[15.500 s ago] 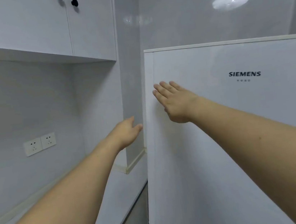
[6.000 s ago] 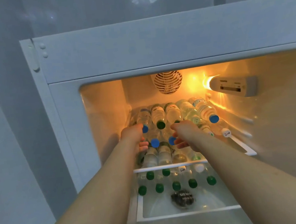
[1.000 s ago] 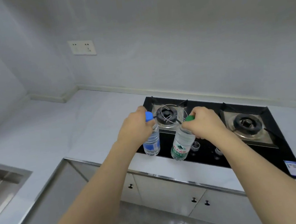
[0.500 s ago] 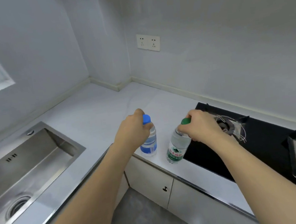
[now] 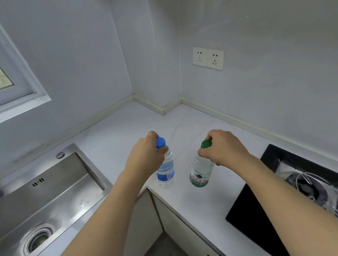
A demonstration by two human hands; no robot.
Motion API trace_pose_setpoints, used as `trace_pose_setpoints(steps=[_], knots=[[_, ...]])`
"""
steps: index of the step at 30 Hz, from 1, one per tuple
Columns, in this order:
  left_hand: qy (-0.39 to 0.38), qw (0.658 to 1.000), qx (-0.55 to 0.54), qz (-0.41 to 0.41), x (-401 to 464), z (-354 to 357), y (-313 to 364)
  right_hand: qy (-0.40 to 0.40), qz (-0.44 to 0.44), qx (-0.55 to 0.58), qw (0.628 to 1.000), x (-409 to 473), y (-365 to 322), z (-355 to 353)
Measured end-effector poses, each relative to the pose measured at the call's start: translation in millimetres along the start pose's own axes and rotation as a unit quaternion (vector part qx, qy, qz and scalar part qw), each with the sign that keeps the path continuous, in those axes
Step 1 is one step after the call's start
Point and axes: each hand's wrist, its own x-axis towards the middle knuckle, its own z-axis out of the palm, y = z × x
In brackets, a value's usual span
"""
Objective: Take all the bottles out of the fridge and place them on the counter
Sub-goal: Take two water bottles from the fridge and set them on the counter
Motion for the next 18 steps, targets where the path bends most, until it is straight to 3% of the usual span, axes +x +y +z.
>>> trace_pose_setpoints(steps=[6, 18], knots=[[0.033, 0.999, -0.011, -0.025, 48, 6, 0, -0.017, -0.021, -0.004, 1.000, 57, 7, -6], [0.022, 0.999, -0.008, -0.049, 125, 8, -24, -0.045, -0.024, -0.019, 0.999, 143, -12, 12]])
